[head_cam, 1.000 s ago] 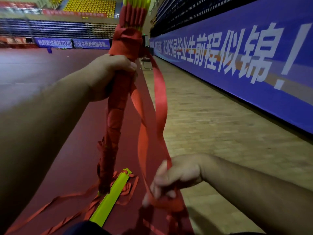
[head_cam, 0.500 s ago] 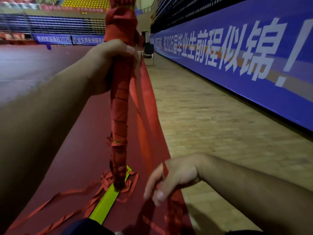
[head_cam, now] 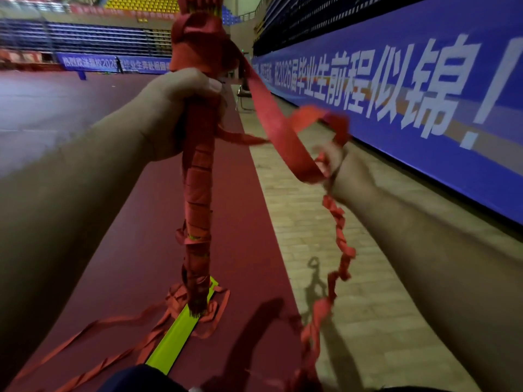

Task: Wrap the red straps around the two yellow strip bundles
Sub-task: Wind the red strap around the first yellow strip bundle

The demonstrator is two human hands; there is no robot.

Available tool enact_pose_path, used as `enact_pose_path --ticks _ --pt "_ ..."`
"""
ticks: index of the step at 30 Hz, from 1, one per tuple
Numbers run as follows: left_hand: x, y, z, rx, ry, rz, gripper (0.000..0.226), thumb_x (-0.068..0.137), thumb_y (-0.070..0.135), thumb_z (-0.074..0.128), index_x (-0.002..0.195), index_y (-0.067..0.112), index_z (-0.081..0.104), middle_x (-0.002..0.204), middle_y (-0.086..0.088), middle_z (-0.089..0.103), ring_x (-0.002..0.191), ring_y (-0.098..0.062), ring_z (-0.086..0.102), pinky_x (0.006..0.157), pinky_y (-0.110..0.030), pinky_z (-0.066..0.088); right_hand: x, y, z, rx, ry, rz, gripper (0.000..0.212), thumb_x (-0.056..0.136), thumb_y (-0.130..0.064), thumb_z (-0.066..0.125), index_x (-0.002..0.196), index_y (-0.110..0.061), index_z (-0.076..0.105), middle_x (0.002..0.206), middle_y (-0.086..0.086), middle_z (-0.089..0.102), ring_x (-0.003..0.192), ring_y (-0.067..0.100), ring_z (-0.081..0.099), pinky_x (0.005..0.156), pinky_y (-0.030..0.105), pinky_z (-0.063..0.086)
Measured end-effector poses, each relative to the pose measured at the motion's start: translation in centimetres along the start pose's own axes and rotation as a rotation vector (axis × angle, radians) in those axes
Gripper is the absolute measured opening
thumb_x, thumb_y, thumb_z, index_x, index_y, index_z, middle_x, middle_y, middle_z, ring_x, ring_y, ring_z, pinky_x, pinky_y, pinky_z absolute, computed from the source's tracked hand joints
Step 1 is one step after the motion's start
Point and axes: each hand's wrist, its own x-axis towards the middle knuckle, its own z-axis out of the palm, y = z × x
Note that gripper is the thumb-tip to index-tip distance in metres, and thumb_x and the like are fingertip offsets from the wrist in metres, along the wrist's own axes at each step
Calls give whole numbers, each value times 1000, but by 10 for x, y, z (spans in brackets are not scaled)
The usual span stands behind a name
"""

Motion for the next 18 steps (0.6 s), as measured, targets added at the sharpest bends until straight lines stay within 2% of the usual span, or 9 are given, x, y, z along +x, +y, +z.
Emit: enact_pose_path --ticks 2,3,4,5,7,9,12,15,18 --pt "0 -2 4 10 0 10 11 81 20 52 76 13 59 64 4 61 57 -8 58 53 -17 49 -18 17 18 -471 -691 133 25 94 -15 66 118 -13 63 99 9 66 88 24 67 65 28 52" --pt "0 -4 7 6 5 9 12 84 18 51 76 13 59 64 4 61 56 -7 58 53 -17 50 -29 25 25 -530 -978 283 18 93 -12 68 111 -13 65 93 9 67 83 25 68 58 27 54" --pt "1 -5 9 -7 12 3 11 83 17 53 75 13 59 64 3 61 56 -8 59 54 -19 51 -41 31 32 -509 -1133 368 13 92 -9 69 103 -14 65 89 9 68 77 24 69 55 28 56" --pt "1 -7 10 -22 17 -6 7 78 18 55 75 13 59 65 1 60 56 -10 58 56 -21 53 -48 36 36 -454 -1142 412 12 91 -8 70 97 -16 66 87 8 70 71 20 69 53 28 56" --pt "1 -10 10 -45 22 -22 5 71 19 56 72 15 58 64 0 58 55 -12 56 55 -24 53 -47 47 36 -417 -908 326 11 88 -12 73 98 -17 69 78 4 71 59 10 66 51 24 52" --pt "2 -13 7 -51 34 -20 2 71 18 56 72 16 57 63 0 56 55 -11 55 55 -26 54 -48 49 36 -309 -808 281 18 86 -17 77 103 -15 69 72 1 68 54 8 64 51 22 50" --pt "3 -12 0 -15 77 -2 3 76 18 57 73 17 57 63 2 58 55 -10 56 55 -25 53 -54 48 29 -156 -812 293 19 86 -17 78 101 -16 67 73 1 66 52 4 62 49 20 49" --pt "5 -9 -6 32 123 -9 11 86 18 55 75 19 58 63 5 60 55 -7 58 54 -21 50 -53 53 19 -305 -884 243 12 86 -21 75 97 -18 72 80 -4 69 65 1 64 59 15 49" --pt "5 -12 1 37 79 -5 3 77 18 58 74 18 59 63 3 61 56 -8 58 54 -20 50 -51 51 18 -476 -1027 288 23 84 -27 77 106 -25 70 86 -9 67 79 10 63 74 24 51"
